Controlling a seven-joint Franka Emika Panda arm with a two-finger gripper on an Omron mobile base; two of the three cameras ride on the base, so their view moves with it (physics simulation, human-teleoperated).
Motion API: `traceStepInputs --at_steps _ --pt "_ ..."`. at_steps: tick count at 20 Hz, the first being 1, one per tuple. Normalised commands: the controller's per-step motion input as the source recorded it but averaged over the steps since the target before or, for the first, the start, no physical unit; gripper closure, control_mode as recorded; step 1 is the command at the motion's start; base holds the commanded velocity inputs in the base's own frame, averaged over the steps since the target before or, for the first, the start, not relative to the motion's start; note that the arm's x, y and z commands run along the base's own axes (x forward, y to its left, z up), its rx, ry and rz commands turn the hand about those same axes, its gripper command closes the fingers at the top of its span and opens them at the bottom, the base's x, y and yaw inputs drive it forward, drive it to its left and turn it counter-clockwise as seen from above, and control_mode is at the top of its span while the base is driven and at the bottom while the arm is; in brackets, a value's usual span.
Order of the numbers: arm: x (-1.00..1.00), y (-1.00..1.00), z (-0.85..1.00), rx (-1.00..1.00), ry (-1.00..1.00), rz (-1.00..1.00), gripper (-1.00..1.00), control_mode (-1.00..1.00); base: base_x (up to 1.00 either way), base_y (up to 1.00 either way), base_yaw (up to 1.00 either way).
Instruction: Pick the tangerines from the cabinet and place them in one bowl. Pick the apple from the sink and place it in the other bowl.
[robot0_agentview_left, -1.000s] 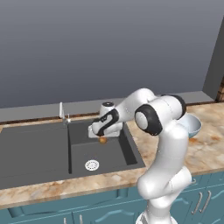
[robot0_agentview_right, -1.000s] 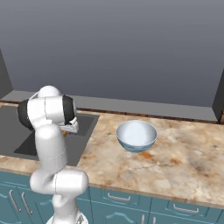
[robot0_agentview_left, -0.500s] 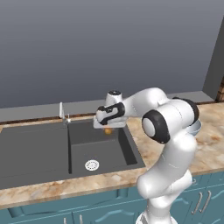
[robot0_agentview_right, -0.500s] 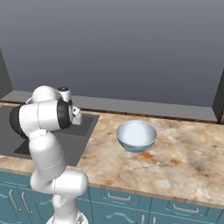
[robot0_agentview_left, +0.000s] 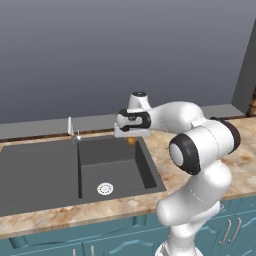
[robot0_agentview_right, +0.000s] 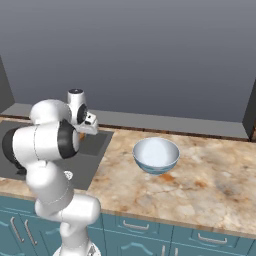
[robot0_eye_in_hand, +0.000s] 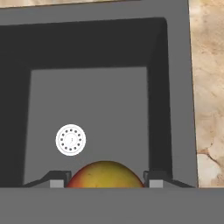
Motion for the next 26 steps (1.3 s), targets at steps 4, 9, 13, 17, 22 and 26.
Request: traceStepInputs --at_steps 4,9,13,17,22,26 --pt "-0.19 -0.36 0.53 -0.04 0.00 0.00 1.00 -1.00 0.00 0.00 0.00" --pt "-0.16 -0.48 0.57 0.00 0.00 0.00 1.00 -1.00 0.00 0.00 0.00" --pt "-0.16 -0.58 0.29 0.00 -0.04 0.00 1.00 -1.00 0.00 0.00 0.00" --pt "-0.16 -0.65 0.23 0.00 -0.06 0.00 1.00 -1.00 0.00 0.00 0.00" --pt "-0.24 -0.72 0.18 0.00 -0.08 0.00 1.00 -1.00 0.00 0.00 0.00" --pt "-0.26 -0.74 0.11 0.00 -0.06 0.00 1.00 -1.00 0.00 0.00 0.00"
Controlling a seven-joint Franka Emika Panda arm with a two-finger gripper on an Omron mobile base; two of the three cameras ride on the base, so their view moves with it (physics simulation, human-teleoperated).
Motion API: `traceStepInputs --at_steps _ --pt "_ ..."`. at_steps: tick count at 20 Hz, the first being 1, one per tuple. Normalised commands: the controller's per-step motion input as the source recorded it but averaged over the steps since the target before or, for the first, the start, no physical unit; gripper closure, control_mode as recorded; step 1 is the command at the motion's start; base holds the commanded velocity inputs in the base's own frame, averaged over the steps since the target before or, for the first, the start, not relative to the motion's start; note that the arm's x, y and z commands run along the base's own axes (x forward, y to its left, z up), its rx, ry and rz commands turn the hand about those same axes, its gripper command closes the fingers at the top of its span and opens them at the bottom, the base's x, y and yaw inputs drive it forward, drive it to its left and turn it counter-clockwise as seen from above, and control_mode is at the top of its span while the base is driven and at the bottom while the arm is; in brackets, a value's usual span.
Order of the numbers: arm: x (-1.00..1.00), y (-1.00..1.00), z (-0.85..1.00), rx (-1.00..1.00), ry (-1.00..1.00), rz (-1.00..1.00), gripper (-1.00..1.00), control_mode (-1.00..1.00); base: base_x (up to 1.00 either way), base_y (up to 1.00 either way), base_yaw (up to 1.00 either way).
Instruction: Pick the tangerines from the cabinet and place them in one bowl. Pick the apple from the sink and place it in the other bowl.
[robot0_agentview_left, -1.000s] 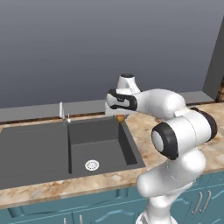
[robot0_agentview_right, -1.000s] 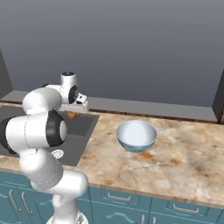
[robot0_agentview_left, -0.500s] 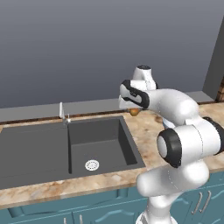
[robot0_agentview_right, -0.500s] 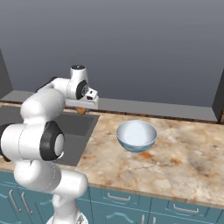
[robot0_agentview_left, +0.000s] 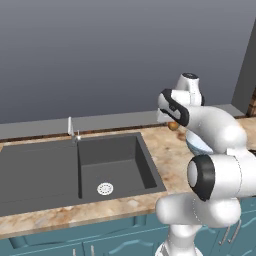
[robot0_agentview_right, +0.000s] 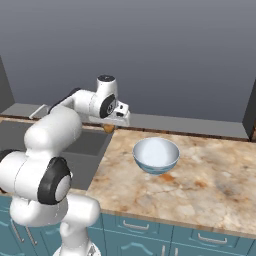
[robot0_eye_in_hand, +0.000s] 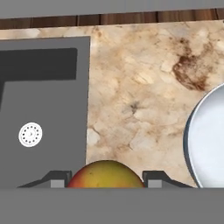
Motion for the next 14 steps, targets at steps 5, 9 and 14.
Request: traceStepInputs --at_steps 5,9,14 --pt "-0.29 -0.77 0.01 0.00 -0.01 0.00 1.00 -1.00 0.00 0.00 0.00" --pt "-0.15 -0.69 0.00 0.00 0.00 0.00 1.00 -1.00 0.00 0.00 0.00" --pt "-0.03 -0.64 0.00 0.00 0.00 0.00 1.00 -1.00 0.00 0.00 0.00"
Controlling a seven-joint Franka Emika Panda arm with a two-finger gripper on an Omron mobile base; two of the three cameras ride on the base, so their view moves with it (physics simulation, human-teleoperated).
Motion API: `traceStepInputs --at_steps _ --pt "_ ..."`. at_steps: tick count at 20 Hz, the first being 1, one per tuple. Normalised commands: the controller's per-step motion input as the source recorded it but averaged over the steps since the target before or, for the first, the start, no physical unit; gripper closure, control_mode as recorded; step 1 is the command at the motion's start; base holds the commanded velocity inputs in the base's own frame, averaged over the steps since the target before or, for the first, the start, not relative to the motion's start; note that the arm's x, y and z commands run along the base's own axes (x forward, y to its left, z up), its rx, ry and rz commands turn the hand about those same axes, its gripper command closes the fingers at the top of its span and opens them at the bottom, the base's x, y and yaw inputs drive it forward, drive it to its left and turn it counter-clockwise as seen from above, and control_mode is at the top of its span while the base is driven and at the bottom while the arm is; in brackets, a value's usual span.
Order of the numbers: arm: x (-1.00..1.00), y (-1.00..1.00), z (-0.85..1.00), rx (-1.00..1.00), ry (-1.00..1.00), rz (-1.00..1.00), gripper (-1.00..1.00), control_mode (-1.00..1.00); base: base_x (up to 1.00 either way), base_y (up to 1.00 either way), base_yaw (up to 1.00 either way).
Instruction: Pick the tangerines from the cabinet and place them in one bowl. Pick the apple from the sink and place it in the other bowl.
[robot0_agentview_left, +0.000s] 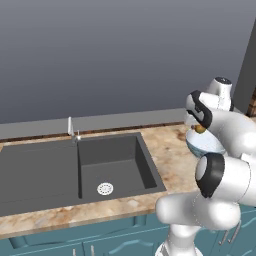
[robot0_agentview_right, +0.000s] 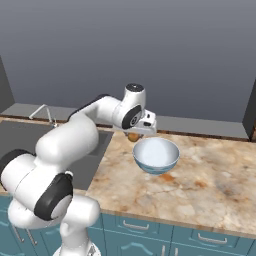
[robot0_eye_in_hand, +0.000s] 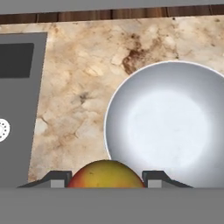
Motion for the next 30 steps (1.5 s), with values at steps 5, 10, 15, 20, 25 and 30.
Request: traceStepInputs --at_steps 5,10,15,20,25,30 --pt "0.00 -0.53 -0.04 -0.02 0.01 0.00 1.00 -1.00 0.00 0.00 0.00" --pt "-0.01 -0.33 -0.23 -0.06 0.04 0.00 1.00 -1.00 0.00 0.00 0.00" --pt "-0.04 -0.14 -0.50 -0.09 0.06 0.00 1.00 -1.00 0.00 0.00 0.00" --pt "0.00 -0.07 -0.29 -0.01 0.05 0.00 1.00 -1.00 0.00 0.00 0.00" --pt "-0.11 -0.11 -0.19 0.00 0.05 0.00 1.00 -1.00 0.00 0.00 0.00" --pt "-0.07 -0.01 -0.31 0.00 0.05 0.00 1.00 -1.00 0.00 0.00 0.00"
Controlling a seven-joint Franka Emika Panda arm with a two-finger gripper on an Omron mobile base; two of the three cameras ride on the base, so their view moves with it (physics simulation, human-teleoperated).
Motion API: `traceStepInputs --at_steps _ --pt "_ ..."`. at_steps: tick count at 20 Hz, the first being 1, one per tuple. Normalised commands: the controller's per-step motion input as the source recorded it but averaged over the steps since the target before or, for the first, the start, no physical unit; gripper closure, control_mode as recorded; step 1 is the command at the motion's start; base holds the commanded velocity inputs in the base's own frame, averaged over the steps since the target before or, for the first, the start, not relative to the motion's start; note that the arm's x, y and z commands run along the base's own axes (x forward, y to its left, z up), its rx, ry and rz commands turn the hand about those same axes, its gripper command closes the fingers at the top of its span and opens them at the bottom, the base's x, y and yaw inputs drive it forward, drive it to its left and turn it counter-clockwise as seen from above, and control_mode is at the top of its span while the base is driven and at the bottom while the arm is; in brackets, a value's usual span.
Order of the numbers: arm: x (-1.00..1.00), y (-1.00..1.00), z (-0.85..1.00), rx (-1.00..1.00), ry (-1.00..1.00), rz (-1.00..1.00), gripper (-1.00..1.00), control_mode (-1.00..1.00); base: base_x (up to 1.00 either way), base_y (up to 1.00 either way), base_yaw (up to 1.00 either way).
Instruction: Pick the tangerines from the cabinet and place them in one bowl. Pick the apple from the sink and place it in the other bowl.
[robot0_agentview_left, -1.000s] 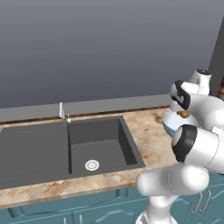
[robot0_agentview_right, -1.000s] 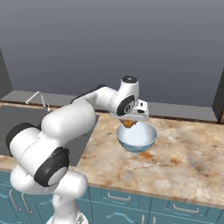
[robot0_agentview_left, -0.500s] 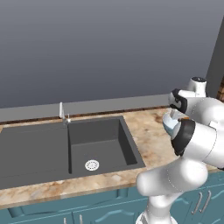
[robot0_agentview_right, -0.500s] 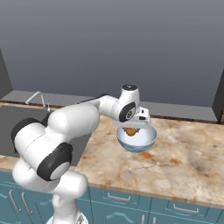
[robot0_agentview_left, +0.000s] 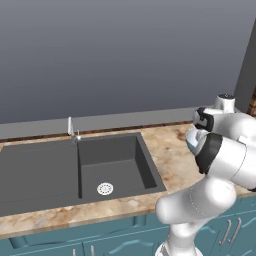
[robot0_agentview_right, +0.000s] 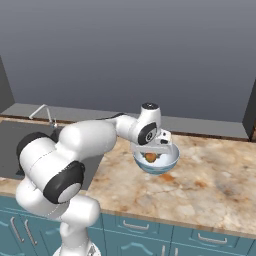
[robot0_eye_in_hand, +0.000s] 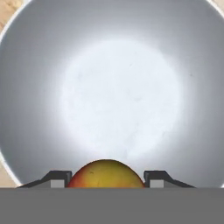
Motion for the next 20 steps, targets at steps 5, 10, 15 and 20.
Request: traceStepInputs --at_steps 5,10,15,20 --pt "-0.05 0.00 -0.10 0.00 0.04 0.00 1.00 -1.00 0.00 0.00 0.00" --pt "-0.01 0.00 -0.04 0.00 0.04 0.00 1.00 -1.00 0.00 0.00 0.00" --pt "0.00 0.00 0.00 0.00 0.00 0.00 -1.00 -1.00 0.00 0.00 0.00" --pt "0.00 0.00 0.00 0.00 0.00 0.00 -1.00 -1.00 0.00 0.00 0.00"
